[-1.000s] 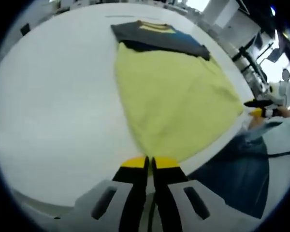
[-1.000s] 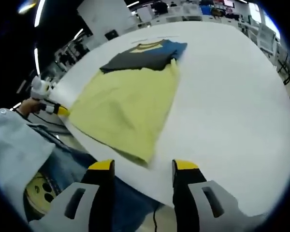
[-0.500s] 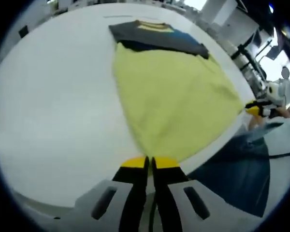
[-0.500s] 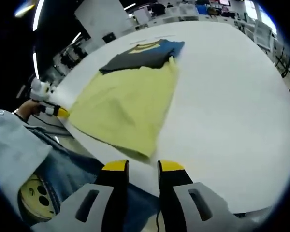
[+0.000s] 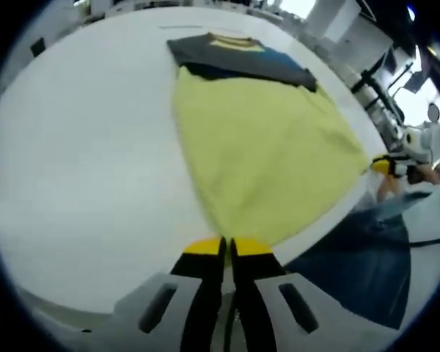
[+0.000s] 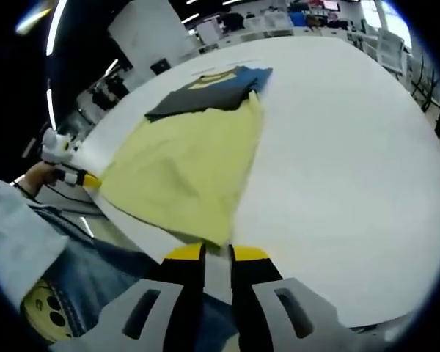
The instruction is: Fold the garment on the visible template until the final outline fits inside the template.
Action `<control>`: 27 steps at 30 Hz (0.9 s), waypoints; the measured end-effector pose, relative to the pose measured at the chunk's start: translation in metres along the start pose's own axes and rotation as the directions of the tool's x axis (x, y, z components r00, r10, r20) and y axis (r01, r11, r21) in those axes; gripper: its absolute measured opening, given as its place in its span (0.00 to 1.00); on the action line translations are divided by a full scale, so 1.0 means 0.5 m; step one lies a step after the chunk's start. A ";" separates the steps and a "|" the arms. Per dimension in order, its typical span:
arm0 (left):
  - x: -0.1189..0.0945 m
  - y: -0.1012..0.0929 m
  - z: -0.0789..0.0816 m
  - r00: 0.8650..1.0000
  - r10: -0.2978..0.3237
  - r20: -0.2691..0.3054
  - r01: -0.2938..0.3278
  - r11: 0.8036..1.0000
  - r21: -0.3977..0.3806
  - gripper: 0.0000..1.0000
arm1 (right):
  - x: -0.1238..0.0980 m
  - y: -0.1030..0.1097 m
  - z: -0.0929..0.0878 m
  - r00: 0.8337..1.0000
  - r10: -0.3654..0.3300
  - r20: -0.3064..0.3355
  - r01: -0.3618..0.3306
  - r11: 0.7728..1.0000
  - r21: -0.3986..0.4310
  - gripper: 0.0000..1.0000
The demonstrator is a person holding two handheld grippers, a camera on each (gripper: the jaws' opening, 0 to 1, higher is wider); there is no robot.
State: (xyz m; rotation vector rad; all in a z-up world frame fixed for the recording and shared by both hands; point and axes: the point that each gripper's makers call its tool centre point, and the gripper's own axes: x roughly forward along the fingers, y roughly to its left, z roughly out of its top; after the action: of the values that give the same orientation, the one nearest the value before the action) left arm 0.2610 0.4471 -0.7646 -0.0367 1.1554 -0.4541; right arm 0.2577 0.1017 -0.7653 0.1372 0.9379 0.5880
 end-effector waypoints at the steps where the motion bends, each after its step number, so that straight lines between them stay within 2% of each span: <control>1: 0.000 0.000 0.000 1.000 0.000 0.002 0.000 1.000 0.000 0.01 | 0.004 0.000 0.000 1.000 -0.007 0.001 0.007 1.000 -0.006 0.09; 7: 0.000 -0.001 -0.001 1.000 -0.001 0.013 0.001 1.000 -0.004 0.01 | 0.004 -0.007 -0.002 1.000 -0.030 0.003 0.030 0.999 -0.020 0.06; 11: -0.001 -0.003 -0.002 1.000 -0.007 0.012 0.007 1.000 0.004 0.01 | 0.004 -0.005 -0.002 0.999 -0.054 0.002 0.054 0.997 -0.058 0.05; 18: -0.002 -0.003 -0.002 1.000 -0.014 0.019 0.014 1.000 -0.005 0.01 | -0.007 -0.013 -0.017 0.997 -0.067 -0.033 0.064 0.993 -0.101 0.01; 23: -0.002 -0.003 -0.002 1.000 -0.015 0.016 0.015 1.000 -0.002 0.01 | -0.015 -0.017 -0.011 0.998 -0.068 -0.010 0.067 0.995 -0.076 0.01; 26: -0.002 -0.003 -0.002 1.000 -0.018 0.020 0.018 1.000 -0.009 0.01 | -0.009 -0.023 -0.017 0.996 -0.089 -0.026 0.087 0.994 -0.069 0.04; 27: -0.002 -0.003 -0.002 1.000 -0.019 0.021 0.019 1.000 -0.012 0.01 | -0.008 -0.017 -0.009 0.997 -0.071 -0.003 0.071 0.996 -0.061 0.05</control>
State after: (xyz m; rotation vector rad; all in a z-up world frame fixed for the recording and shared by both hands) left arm 0.2594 0.4465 -0.7638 -0.0628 1.1380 -0.4631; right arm 0.2559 0.0921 -0.7682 0.0479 0.9250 0.5507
